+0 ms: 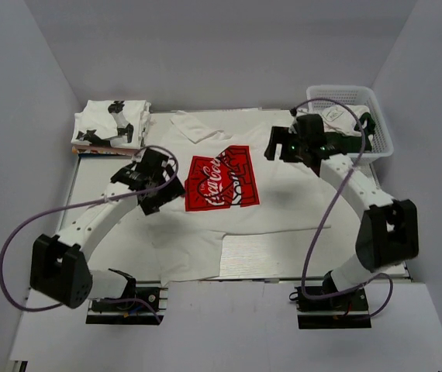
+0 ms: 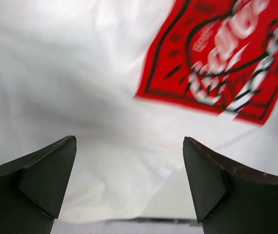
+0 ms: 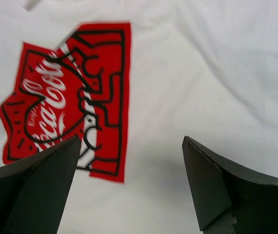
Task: Fold and stack the t-shirts
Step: Flatten out the tshirt, then grap the side of the flattened tshirt closest away from the robot with both arms
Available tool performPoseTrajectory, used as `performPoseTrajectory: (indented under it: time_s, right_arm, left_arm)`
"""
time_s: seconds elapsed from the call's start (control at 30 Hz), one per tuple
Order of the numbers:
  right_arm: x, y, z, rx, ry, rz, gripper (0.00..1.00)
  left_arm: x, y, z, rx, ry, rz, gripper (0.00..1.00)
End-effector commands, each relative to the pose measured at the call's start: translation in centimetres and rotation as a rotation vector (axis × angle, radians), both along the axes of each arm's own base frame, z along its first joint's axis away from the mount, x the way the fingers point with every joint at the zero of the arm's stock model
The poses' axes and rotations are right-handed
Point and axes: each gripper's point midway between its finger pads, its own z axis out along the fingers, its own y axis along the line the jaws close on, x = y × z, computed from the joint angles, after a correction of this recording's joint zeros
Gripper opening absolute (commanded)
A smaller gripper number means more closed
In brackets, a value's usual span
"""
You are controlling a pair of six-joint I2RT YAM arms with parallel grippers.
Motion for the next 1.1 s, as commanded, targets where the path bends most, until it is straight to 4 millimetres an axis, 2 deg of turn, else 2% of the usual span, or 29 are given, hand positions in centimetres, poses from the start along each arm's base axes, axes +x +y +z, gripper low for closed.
performPoseTrajectory:
  time_s: [0.0, 0.03, 0.07, 0.1, 0.17, 0.2, 0.23, 0.33, 0.43, 0.47, 0.57, 0.63, 0.7, 0.8, 0.87, 0.9, 0.97, 1.0, 1.03, 1.07]
  right_arm:
    - [-1.3, -2.1, -0.7, 0.066, -0.057, -0.141, 0.90]
    - [-1.7, -2.1, 0.5, 0.096, -0.087, -0.156, 0.90]
    - [-2.4, -2.4, -0.3, 0.096, -0.076, -0.166, 0.90]
    - [-2.8, -2.7, 0.6, 0.108, -0.101, -0.180, 0.90]
    - [-3.8, -3.0, -0.9, 0.118, -0.055, -0.198, 0.90]
    - [-4.1, -2.9, -0.8, 0.131, -0.053, -0.204, 0.90]
    - [-4.8, -3.0, -1.9, 0.129, -0.025, -0.202, 0.90]
    - [-5.7, -3.1, -2.4, 0.161, -0.012, -0.218, 0.90]
    - [-6.6, -3.9, -3.1, 0.178, 0.008, -0.266, 0.90]
    - [-7.0, -4.2, -3.5, 0.180, 0.016, -0.281, 0.90]
    - [-7.5, -5.0, -3.9, 0.185, 0.025, -0.323, 0.90]
    - [-8.3, -5.7, -4.9, 0.177, 0.058, -0.353, 0.90]
    - [-9.0, -6.4, -5.9, 0.163, 0.085, -0.379, 0.90]
    - [-10.1, -7.3, -6.7, 0.154, 0.089, -0.395, 0.90]
    - [-11.0, -8.3, -7.7, 0.122, 0.115, -0.418, 0.90]
    - [-11.3, -8.9, -7.4, 0.111, 0.102, -0.428, 0.90]
    - [-12.4, -9.8, -8.5, 0.082, 0.134, -0.450, 0.90]
    - [-12.7, -10.2, -8.3, 0.080, 0.130, -0.460, 0.90]
    - [-13.4, -10.3, -9.1, 0.074, 0.152, -0.462, 0.90]
    - [-14.1, -10.6, -9.4, 0.068, 0.172, -0.472, 0.90]
  left_arm:
    - [-9.4, 2.2, -3.8, 0.008, 0.292, 0.033, 1.00]
    - [-11.0, 2.0, -4.1, -0.024, 0.331, 0.017, 1.00]
    - [-12.1, 2.0, -4.4, -0.041, 0.350, 0.009, 1.00]
    - [-13.7, 2.2, -5.2, -0.050, 0.390, 0.002, 1.00]
    - [-15.5, 1.3, -4.9, -0.129, 0.416, -0.044, 1.00]
    - [-17.1, 0.7, -5.4, -0.165, 0.467, -0.090, 1.00]
    - [-17.7, 0.6, -5.9, -0.177, 0.488, -0.105, 1.00]
    - [-20.8, 1.1, -7.9, -0.161, 0.607, -0.125, 1.00]
    - [-22.8, 1.3, -9.4, -0.160, 0.693, -0.126, 1.00]
    - [-22.7, 0.9, -9.6, -0.177, 0.679, -0.145, 0.98]
    - [-22.8, 1.1, -10.0, -0.158, 0.673, -0.149, 0.89]
    - [-23.0, 1.3, -10.6, -0.146, 0.670, -0.157, 0.75]
    - [-23.1, 0.9, -11.5, -0.164, 0.663, -0.166, 0.68]
    - [-22.6, 1.5, -12.8, -0.122, 0.647, -0.142, 0.61]
    - [-22.4, 1.5, -13.0, -0.111, 0.638, -0.140, 0.61]
    - [-22.2, 1.6, -13.2, -0.094, 0.630, -0.144, 0.60]
    - [-21.9, 1.8, -13.4, -0.078, 0.611, -0.140, 0.52]
    - [-21.8, 1.7, -13.4, -0.080, 0.613, -0.130, 0.48]
    - [-21.4, 1.5, -13.4, -0.090, 0.592, -0.134, 0.44]
    - [-20.9, 1.2, -13.2, -0.095, 0.580, -0.136, 0.21]
